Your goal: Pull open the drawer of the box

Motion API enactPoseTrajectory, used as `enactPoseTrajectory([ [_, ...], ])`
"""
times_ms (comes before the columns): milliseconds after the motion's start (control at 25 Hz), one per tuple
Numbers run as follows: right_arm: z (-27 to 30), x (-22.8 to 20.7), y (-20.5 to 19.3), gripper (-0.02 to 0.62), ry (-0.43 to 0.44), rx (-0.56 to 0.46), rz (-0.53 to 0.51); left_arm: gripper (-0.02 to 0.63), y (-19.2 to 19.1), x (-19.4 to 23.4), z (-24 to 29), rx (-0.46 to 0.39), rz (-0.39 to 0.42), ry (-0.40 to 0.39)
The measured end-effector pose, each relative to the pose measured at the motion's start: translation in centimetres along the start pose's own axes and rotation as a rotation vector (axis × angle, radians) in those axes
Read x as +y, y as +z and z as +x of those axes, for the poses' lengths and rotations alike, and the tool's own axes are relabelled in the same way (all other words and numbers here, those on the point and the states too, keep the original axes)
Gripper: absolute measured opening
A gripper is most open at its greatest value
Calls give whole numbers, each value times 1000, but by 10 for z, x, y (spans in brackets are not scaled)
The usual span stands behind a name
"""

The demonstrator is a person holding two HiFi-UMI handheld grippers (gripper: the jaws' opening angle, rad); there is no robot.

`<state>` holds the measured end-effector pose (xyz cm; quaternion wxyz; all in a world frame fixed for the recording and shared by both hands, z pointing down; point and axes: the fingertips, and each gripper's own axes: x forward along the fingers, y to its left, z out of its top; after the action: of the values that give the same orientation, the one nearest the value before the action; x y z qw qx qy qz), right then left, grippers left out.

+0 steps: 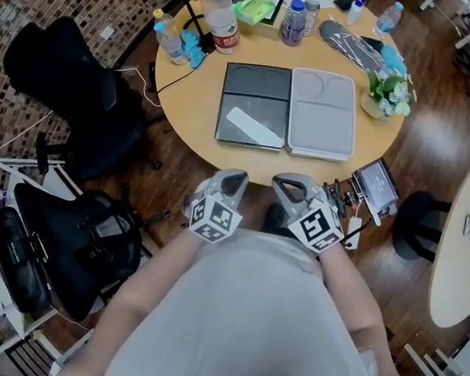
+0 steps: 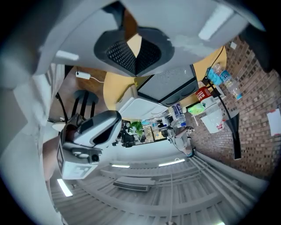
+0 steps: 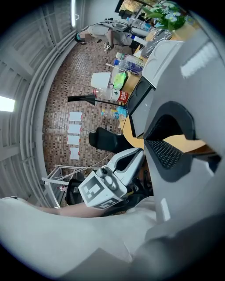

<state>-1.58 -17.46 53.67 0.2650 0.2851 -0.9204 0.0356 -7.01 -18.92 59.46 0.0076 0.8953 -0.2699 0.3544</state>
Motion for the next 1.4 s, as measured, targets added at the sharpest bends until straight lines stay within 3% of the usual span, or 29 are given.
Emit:
enactPoseTrajectory([
  [120,4,0,-4,3,-2,7,-1,5,-9,1,17,34,64,32],
  [480,16,9,-19,3,33,18,-23,5,-34,7,33,126,132,64],
  [720,20,7,-29,3,37,21,24,5,-41,17,40,165,166,90],
  [800,21,3,-29,3,26,24,48,5,-40,23,45,180,212,118],
  [1000,23,-1,-31,3,-10,35,99,48,-38,33,60,233,428,187],
  [1120,20,-2,-28,3,-15,27,99,95,-37,37,72,268,486,212],
  [1400,-4,-6,-28,3,-60,8,150,95,-41,46,89,340,603,252],
])
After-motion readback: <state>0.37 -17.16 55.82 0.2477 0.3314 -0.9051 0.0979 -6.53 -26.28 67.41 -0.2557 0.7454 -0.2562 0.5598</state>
